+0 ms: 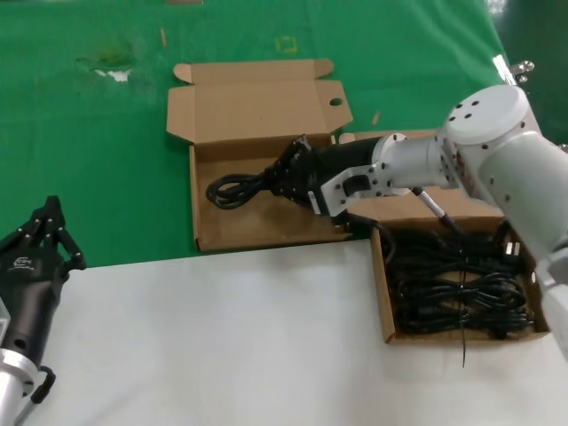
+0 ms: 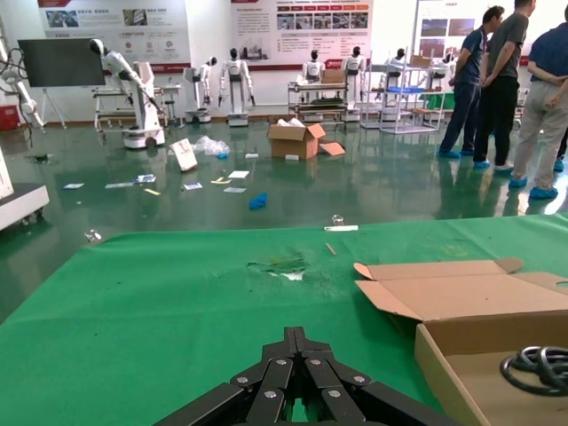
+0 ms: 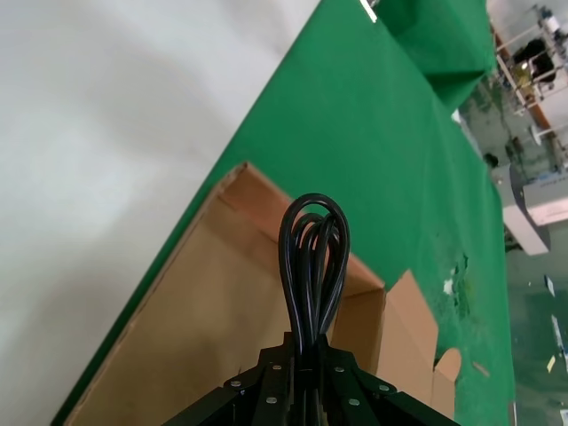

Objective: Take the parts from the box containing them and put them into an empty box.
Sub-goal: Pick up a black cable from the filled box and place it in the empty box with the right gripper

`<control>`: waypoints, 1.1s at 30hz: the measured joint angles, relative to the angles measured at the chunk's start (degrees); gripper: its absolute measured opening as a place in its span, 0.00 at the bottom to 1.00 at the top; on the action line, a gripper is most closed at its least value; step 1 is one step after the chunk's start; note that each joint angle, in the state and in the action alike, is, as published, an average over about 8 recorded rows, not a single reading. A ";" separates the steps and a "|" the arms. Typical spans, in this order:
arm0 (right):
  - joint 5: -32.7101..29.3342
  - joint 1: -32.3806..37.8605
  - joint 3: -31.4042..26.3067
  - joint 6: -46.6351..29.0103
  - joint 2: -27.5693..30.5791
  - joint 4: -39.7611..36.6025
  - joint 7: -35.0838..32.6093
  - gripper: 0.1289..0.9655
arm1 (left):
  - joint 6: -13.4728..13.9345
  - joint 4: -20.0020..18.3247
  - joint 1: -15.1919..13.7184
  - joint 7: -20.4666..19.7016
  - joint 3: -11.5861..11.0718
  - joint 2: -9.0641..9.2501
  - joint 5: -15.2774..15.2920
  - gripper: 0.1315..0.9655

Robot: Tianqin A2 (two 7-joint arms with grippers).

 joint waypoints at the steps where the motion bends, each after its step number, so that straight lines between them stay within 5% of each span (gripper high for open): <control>1: 0.22 0.61 0.42 0.67 -0.77 -1.91 -1.45 0.05 | 0.00 0.00 0.00 0.00 0.00 0.00 0.00 0.01; 11: 0.74 2.59 2.87 6.14 -5.04 -10.64 -9.75 0.05 | 0.00 0.00 0.00 0.00 0.00 0.00 0.00 0.01; 33: -0.60 2.28 4.39 9.71 -5.40 -11.78 -12.57 0.14 | 0.00 0.00 0.00 0.00 0.00 0.00 0.00 0.01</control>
